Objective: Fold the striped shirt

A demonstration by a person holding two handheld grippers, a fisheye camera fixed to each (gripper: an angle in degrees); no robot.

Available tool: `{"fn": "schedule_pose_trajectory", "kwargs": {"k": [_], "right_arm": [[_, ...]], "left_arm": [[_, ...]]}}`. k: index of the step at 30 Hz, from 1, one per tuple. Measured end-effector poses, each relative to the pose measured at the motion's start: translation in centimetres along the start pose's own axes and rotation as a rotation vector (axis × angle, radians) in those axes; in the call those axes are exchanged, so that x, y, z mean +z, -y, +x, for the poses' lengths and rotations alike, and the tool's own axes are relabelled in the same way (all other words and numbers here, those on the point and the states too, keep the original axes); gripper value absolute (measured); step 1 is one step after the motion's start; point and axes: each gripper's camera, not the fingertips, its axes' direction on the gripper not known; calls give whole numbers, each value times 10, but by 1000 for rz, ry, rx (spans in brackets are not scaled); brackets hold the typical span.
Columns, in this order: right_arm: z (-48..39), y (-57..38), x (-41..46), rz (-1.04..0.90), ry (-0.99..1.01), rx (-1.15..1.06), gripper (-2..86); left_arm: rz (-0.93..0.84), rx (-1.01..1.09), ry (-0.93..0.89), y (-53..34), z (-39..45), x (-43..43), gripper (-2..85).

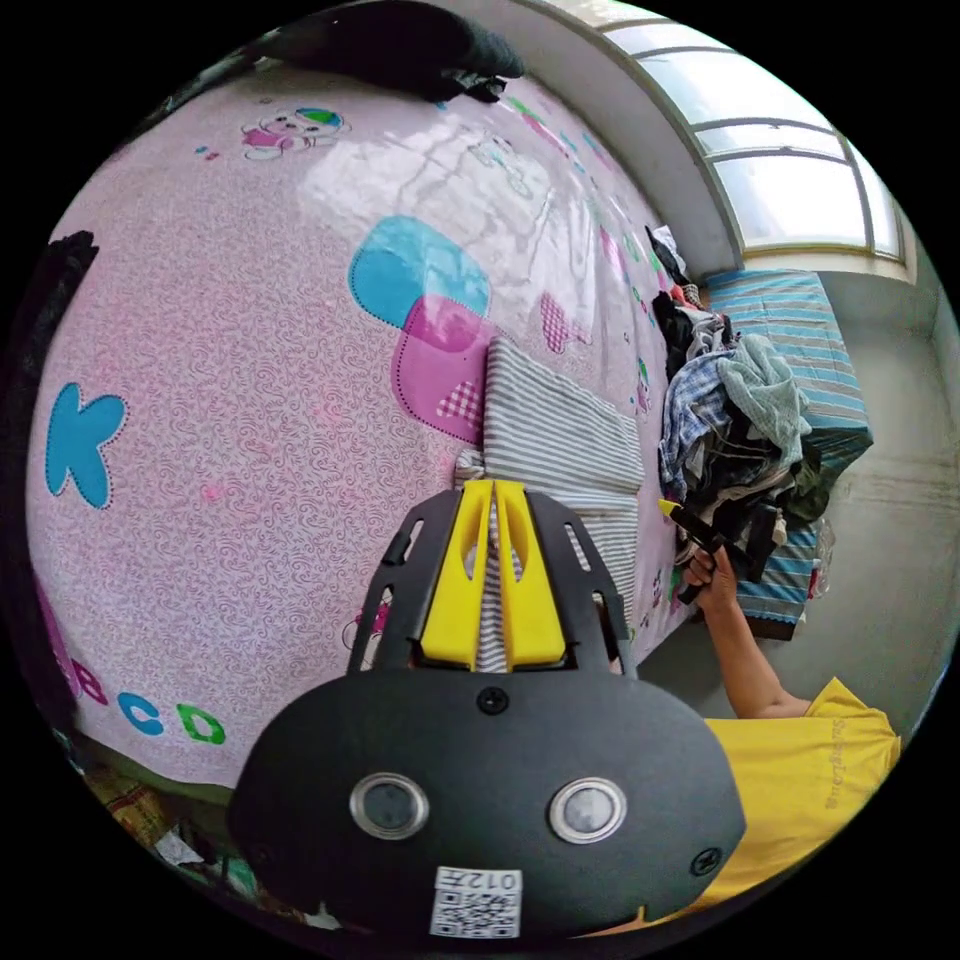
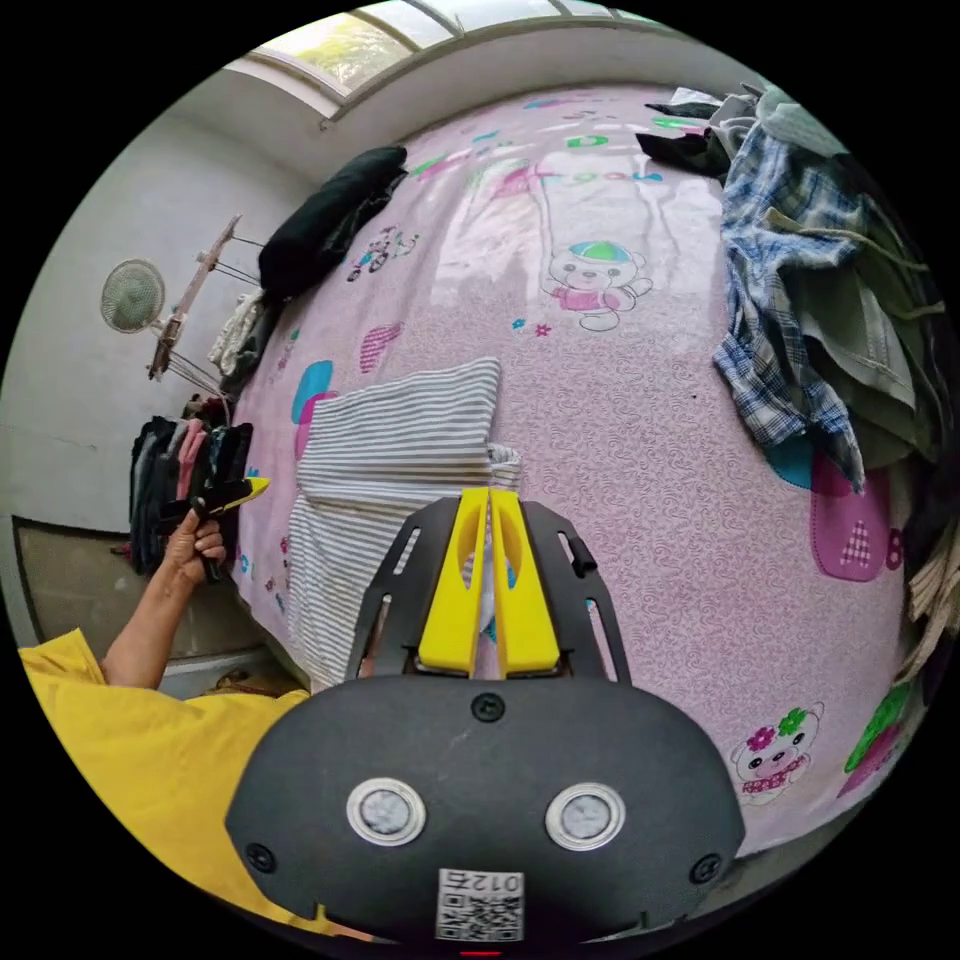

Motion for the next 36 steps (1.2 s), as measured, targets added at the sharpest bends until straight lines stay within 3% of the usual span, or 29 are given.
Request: {"fn": "schedule_pose_trajectory", "kwargs": {"k": [4, 7, 9, 13, 17, 22, 25, 31, 33, 36], "right_arm": [[-15, -24, 13, -18, 151, -75, 7], [-17, -33, 42, -94, 100, -64, 6], [-13, -40, 56, -129, 22, -37, 6], [-8, -57, 56, -99, -1, 6, 6], [-37, -90, 41, -74, 26, -138, 6], [-68, -137, 68, -209, 91, -306, 5], [-63, -161, 91, -284, 32, -316, 4], [-57, -176, 94, -262, 20, -261, 4], [-74, -182, 82, -214, 29, -337, 4], [-98, -193, 87, -222, 67, -445, 5]], "left_arm": [[-47, 117, 3, -10, 47, 3, 4], [-193, 156, 23, -8, 70, 40, 4], [-267, 117, 138, -12, 71, 61, 3], [-193, 3, 74, -24, 67, 43, 3], [-133, 86, 123, -57, 105, 6, 3], [-299, 241, 73, -109, 158, 33, 3], [-394, 273, 157, -142, 172, 58, 4], [-328, 179, 127, -171, 172, 38, 5], [-283, 274, 220, -183, 205, 18, 4], [-262, 407, 168, -195, 250, 18, 4]]}}
